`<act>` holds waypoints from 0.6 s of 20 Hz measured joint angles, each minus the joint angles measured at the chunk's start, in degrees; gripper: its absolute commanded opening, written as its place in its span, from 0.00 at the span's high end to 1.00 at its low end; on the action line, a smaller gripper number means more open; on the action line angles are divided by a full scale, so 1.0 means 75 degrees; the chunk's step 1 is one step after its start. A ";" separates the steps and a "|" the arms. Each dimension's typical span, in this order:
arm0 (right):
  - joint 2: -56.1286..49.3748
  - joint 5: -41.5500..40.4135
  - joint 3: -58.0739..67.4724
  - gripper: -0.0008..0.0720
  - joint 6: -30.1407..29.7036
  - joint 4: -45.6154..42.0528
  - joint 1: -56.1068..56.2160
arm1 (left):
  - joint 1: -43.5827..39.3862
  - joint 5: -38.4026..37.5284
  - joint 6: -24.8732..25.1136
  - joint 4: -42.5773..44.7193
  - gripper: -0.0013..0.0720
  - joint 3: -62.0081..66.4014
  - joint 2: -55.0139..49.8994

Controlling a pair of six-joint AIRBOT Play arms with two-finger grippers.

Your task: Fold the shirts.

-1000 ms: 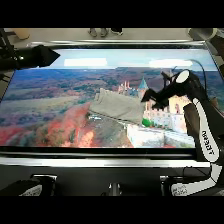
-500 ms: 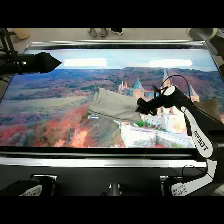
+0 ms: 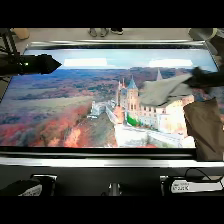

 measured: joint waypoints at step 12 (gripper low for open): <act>0.1437 0.1483 0.0414 0.97 0.0965 -0.0131 -0.3520 | -0.0003 0.0003 0.0064 0.0029 0.94 0.0000 -0.0041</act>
